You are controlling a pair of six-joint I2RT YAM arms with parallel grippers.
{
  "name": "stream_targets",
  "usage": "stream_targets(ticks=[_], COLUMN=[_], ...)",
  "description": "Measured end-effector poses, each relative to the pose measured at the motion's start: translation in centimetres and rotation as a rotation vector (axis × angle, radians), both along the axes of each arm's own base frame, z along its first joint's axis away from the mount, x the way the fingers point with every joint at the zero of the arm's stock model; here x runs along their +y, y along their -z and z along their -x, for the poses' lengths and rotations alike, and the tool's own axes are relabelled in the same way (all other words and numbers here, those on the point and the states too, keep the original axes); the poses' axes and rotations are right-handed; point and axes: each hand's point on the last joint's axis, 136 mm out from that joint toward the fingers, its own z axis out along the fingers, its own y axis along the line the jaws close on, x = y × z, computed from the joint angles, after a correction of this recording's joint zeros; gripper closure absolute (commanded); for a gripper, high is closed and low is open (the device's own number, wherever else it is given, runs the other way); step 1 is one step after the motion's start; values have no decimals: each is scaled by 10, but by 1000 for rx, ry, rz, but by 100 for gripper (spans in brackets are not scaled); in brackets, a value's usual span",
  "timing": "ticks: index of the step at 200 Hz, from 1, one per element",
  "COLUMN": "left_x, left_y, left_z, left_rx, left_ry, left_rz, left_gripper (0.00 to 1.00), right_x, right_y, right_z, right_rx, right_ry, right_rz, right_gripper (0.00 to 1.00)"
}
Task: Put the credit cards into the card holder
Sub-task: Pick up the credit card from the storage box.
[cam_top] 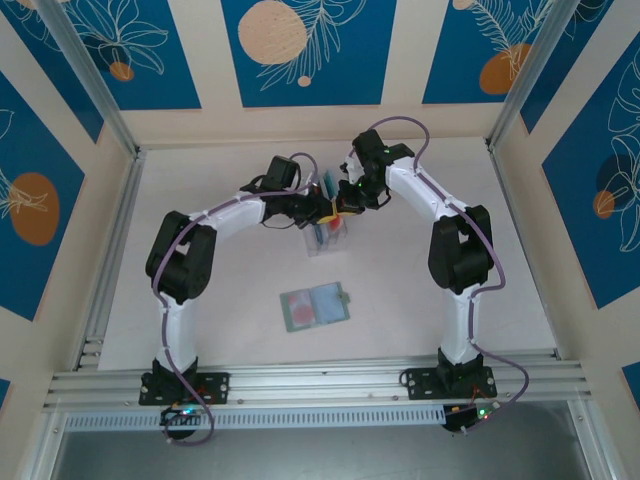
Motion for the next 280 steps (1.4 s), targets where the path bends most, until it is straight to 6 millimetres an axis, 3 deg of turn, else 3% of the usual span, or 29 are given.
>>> stream_targets(ticks=[34, 64, 97, 169, 280], left_x=[-1, -2, 0, 1, 3], left_y=[1, 1, 9, 13, 13], left_z=[0, 0, 0, 0, 7], left_rx=[0, -4, 2, 1, 9], left_ry=[1, 2, -8, -13, -24], left_rz=[0, 1, -17, -21, -10], left_gripper=[97, 97, 97, 97, 97], right_x=[-1, -2, -3, -5, -2], right_y=[0, 0, -1, -2, -3], right_z=[0, 0, -1, -1, 1], right_rx=[2, 4, 10, 18, 8], right_ry=[3, 4, 7, 10, 2], right_rz=[1, -1, -13, -33, -18], right_gripper=[100, 89, 86, 100, 100])
